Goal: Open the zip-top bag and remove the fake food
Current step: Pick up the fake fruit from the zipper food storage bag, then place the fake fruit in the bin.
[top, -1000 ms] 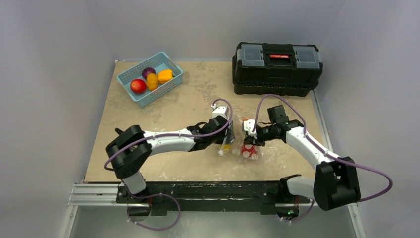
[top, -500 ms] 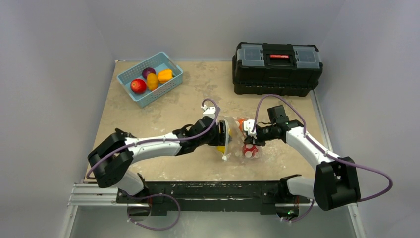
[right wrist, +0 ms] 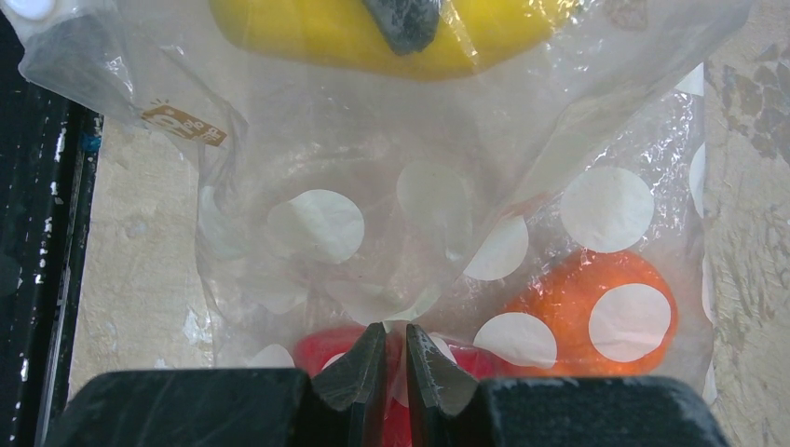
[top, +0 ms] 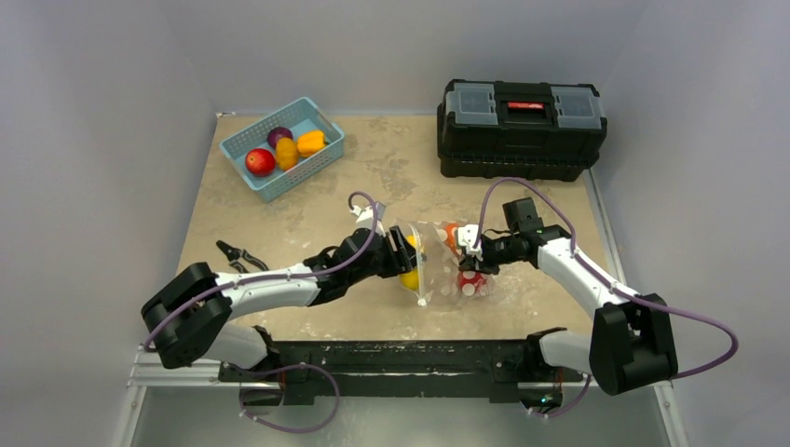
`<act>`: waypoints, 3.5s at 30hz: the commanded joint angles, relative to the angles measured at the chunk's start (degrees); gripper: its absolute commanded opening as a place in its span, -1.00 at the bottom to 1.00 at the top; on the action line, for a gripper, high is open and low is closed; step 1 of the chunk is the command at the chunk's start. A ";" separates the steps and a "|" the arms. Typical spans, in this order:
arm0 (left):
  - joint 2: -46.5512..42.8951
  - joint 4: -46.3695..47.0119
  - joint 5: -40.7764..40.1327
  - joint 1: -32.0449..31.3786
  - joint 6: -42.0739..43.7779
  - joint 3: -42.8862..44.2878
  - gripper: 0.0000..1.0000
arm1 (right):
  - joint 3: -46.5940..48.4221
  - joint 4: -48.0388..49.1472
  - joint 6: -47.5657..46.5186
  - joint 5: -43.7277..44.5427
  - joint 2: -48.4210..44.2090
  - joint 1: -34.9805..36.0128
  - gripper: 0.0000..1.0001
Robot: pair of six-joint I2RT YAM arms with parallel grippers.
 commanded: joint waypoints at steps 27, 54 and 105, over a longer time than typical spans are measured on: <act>-14.73 -5.33 -11.45 1.98 -25.88 -6.76 -1.00 | 1.01 0.38 0.13 0.42 0.53 0.28 -0.76; -25.13 -35.81 -15.71 24.01 -13.55 8.42 -1.00 | 0.93 0.47 0.22 0.86 0.54 0.27 -0.76; 34.76 -51.89 5.12 59.08 32.06 75.16 -0.51 | 1.38 -0.21 -0.37 1.92 1.94 0.28 -0.76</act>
